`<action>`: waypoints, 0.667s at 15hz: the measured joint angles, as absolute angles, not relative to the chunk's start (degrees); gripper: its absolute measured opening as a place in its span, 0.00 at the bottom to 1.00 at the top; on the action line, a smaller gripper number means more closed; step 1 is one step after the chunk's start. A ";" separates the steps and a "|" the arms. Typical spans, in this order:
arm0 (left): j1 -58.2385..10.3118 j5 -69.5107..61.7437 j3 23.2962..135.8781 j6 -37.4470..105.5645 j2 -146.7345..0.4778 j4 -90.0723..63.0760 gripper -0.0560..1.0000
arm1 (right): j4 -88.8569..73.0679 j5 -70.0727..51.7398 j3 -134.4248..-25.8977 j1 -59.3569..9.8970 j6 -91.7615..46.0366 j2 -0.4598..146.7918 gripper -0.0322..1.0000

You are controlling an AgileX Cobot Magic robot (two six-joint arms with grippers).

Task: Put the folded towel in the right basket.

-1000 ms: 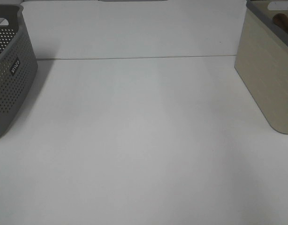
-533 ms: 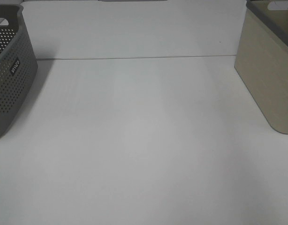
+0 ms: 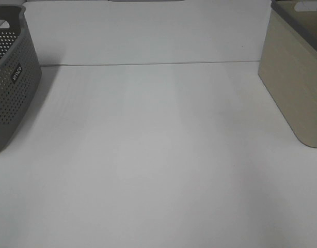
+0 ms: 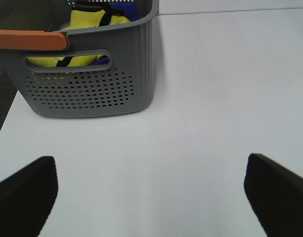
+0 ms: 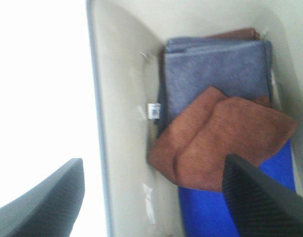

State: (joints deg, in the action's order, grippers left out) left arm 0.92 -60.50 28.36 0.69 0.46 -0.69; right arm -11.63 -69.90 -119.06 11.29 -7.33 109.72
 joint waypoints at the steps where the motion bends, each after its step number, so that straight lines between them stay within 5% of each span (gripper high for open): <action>1: 0.92 -60.50 28.36 0.69 0.46 -0.69 0.98 | -13.06 -69.84 -118.43 11.00 -7.62 108.00 0.74; 6: 0.92 -60.50 28.36 0.69 0.46 -0.69 0.98 | -13.69 -69.79 -104.79 7.16 -9.51 96.31 0.74; 10: 0.92 -60.50 28.36 0.69 0.46 -0.69 0.98 | -13.29 -69.79 -79.70 7.10 -9.51 79.18 0.74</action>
